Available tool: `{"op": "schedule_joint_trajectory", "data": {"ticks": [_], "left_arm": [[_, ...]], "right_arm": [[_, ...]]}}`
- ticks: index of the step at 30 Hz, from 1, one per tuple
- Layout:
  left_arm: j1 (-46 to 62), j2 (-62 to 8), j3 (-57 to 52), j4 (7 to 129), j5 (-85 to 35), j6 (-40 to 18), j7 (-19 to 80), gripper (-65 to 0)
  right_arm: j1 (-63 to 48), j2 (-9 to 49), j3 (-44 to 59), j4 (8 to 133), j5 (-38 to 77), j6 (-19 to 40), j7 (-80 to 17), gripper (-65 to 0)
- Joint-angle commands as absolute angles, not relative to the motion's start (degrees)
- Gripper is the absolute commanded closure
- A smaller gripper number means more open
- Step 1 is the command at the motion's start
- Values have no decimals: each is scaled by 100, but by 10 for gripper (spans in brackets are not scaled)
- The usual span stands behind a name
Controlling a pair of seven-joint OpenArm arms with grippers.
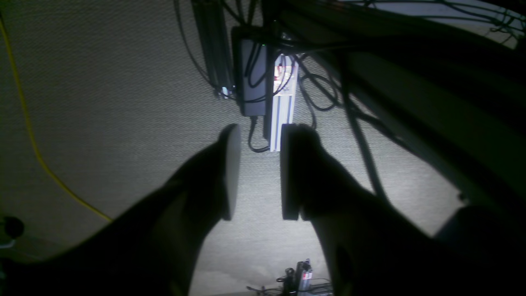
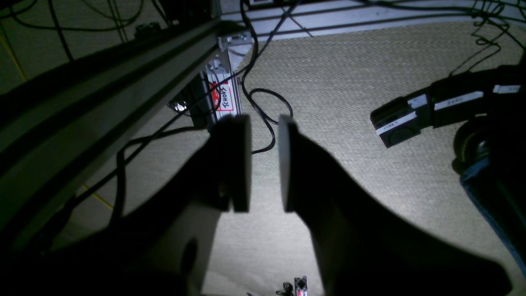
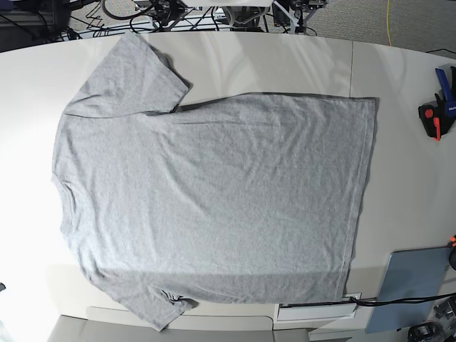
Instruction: Fold the T-shirt properly
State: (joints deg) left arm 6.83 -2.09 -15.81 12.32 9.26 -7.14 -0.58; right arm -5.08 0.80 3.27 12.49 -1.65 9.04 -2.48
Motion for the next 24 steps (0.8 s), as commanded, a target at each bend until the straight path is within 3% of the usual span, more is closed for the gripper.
{"op": "schedule_joint_trajectory", "data": {"ticks": [1, 10, 24], "left_arm": [[716, -198, -1590, 1243, 941, -755, -97, -183], [716, -198, -1590, 1243, 943, -1039, -113, -183], [716, -198, -1590, 1291, 941, -1035, -115, -183]], "right_arm": [[-523, 97, 342, 1271, -156, 934, -185, -127], [-526, 97, 342, 1271, -156, 934, -172, -127], [-526, 95, 342, 1271, -158, 937, -172, -127]]}}
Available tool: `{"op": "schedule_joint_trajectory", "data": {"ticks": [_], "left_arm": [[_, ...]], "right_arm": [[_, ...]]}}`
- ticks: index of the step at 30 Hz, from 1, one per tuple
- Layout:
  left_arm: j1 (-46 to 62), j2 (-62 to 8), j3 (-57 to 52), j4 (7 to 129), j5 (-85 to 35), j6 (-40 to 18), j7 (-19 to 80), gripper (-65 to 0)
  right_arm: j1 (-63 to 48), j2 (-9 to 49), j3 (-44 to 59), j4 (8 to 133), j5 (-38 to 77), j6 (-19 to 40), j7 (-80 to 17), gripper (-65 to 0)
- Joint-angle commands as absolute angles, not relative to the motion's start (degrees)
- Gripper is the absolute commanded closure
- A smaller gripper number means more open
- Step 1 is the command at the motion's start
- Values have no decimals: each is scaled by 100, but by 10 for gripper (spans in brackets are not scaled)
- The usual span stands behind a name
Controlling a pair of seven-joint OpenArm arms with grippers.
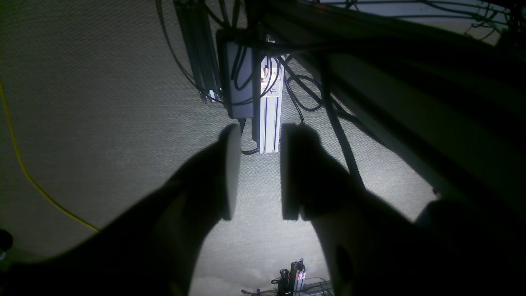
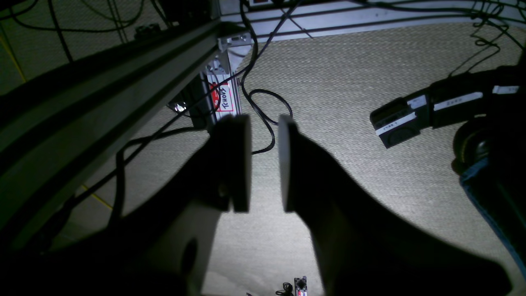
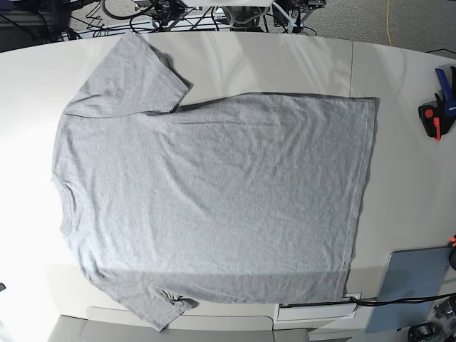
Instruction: Fold the T-shirt properly
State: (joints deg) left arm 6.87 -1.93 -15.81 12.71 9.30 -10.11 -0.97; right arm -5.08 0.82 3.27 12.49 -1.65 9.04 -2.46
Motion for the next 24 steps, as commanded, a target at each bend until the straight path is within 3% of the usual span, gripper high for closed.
{"op": "schedule_joint_trajectory", "data": {"ticks": [1, 10, 15, 21, 24], "left_arm": [[716, -198, -1590, 1310, 941, -1035, -115, -183], [790, -196, -1590, 1404, 941, -1035, -117, -183], [1205, -211, -1586, 1997, 878, -1061, -108, -183], [1850, -425, -1586, 2917, 377, -1804, -91, -182], [2176, -502, -1586, 3450, 163, -1846, 75, -181]], "right_arm": [[-526, 97, 342, 1271, -158, 934, -172, -127], [-585, 97, 342, 1313, -158, 932, -163, -127], [-1103, 102, 342, 1984, -156, 932, -283, -127], [-1754, 301, 342, 3006, -137, 952, -644, -127], [-2073, 502, 342, 3450, -86, 1037, -873, -127]]}}
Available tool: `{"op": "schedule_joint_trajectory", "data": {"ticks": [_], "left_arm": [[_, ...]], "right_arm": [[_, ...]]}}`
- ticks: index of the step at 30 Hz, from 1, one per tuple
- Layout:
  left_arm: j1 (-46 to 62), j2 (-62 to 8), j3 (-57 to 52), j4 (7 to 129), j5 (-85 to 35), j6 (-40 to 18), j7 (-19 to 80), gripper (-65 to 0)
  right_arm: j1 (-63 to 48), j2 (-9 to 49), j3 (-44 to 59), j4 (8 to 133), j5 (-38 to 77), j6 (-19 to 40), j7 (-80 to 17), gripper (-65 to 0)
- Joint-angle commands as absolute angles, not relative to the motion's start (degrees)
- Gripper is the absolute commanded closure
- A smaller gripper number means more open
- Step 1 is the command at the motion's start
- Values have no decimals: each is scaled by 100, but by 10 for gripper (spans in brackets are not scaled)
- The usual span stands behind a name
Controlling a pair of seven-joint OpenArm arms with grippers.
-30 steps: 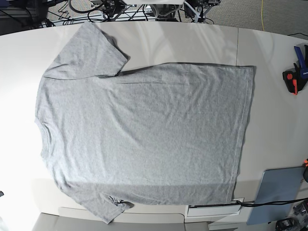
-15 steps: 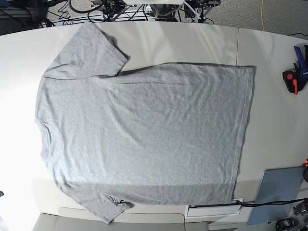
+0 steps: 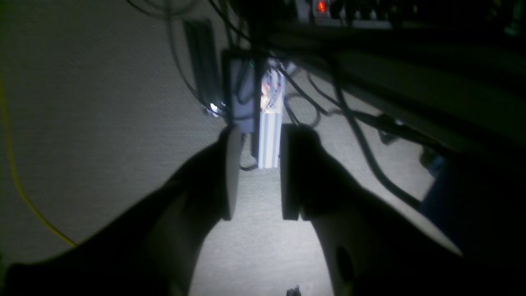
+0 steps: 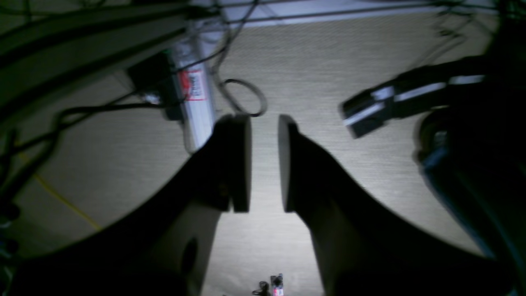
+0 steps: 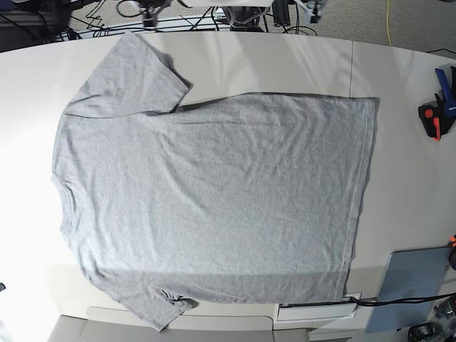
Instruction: Fold the T-shirt properly
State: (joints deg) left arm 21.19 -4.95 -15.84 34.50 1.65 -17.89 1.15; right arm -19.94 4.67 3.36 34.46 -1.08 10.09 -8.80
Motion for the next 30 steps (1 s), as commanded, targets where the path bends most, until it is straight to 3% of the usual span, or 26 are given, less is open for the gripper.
{"op": "schedule_joint_trajectory", "data": {"ticks": [1, 7, 16, 24, 30], "left_arm": [[2283, -532, -1586, 3634, 36, -1833, 209, -181], [3131, -797, -1586, 4974, -670, -1831, 655, -181], [4556, -1179, -1588, 7474, -1284, -1653, 1256, -181], [5371, -1885, -1592, 9201, -1238, -1605, 1404, -181], [5509, -2285, -1592, 10175, -307, -1398, 1415, -181]], "right_arm": [[-2200, 580, 342, 3618, -89, 1140, -950, -127], [-3280, 1076, 342, 5081, 351, 1278, -1347, -127], [-5306, 1898, 344, 8228, 1356, 1264, -1944, -127], [-6536, 2569, 392, 10772, 1494, 1258, -2569, -127], [-6810, 2604, 963, 12138, 1496, 1288, -3155, -127]]}}
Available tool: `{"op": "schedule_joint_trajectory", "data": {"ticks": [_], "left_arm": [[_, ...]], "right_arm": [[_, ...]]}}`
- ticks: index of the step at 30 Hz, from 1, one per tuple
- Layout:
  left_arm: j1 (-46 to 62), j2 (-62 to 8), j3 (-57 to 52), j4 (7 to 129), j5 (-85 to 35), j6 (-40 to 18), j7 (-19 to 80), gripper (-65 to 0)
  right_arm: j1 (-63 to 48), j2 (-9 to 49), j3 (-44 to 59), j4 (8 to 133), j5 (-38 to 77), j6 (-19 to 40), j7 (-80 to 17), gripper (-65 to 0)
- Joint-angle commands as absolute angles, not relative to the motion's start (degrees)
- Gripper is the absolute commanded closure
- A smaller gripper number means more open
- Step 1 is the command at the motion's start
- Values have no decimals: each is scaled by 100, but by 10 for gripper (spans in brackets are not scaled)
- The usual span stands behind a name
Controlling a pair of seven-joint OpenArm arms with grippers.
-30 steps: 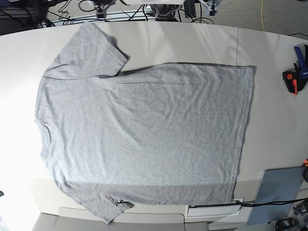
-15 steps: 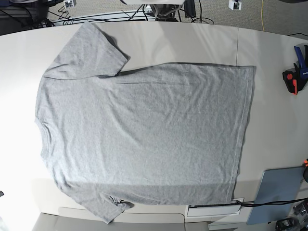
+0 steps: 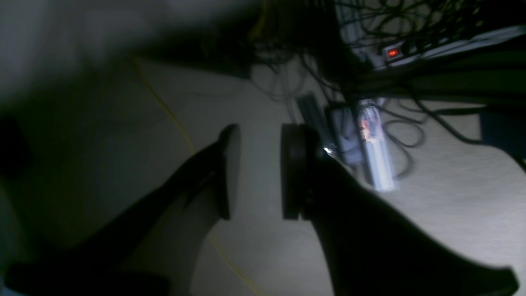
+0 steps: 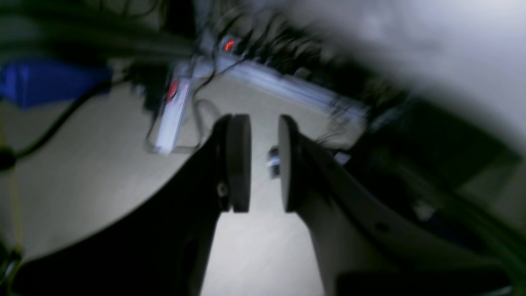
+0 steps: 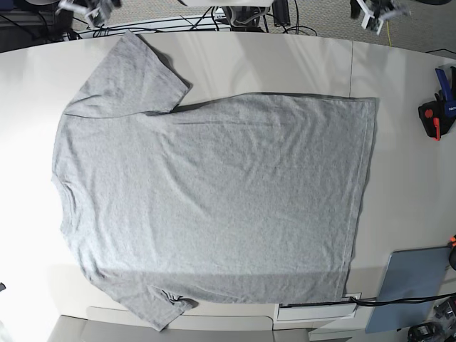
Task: Fold the T-shirt properly
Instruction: 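Move right gripper to collar-side corner, left gripper to hem corner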
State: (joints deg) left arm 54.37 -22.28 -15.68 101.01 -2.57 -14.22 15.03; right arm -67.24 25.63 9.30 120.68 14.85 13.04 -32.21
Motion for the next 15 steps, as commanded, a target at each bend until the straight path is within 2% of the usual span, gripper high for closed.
{"op": "schedule_joint_trajectory", "data": {"ticks": [1, 5, 10, 15], "left_arm": [[5502, -2368, -1592, 10333, -152, -1413, 1413, -181], [5343, -2781, -1588, 10971, 572, -1741, 1417, -181], [5089, -3586, -1586, 11607, 1066, -2112, 1376, -181], [4794, -4233, -1457, 11942, 1444, -2241, 1160, -181]], "right_arm": [[-6810, 2655, 1063, 12304, 1494, 1319, -3175, -127], [-6788, 2908, 1361, 12825, 902, 1413, -3131, -127], [-6755, 3295, 1474, 13260, -499, 1404, -3129, -127], [-6545, 3330, 1474, 13319, -1481, 1389, -3151, -127]]}}
